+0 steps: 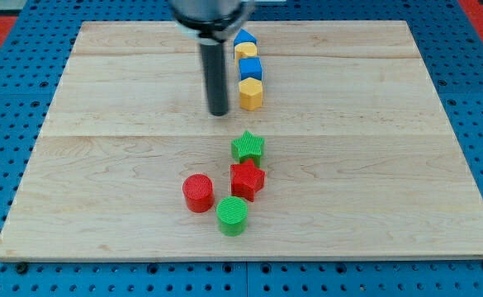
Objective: Slightly touch the green star
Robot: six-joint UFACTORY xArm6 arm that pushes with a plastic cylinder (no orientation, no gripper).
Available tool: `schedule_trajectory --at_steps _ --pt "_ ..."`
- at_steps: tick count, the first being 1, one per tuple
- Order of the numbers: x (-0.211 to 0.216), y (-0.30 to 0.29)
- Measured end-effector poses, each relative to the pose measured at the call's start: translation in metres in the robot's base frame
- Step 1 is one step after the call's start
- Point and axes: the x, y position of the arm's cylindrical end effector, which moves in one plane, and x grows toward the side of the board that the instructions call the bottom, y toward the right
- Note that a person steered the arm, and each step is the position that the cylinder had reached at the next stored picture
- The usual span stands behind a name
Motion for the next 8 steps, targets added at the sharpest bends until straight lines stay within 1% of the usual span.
schedule_trajectory --at_steps 2,3,4,8 --pt "0.004 0.023" --pt "0.025 0.04" --pt "0.037 0.045" --pt "0.048 0.045"
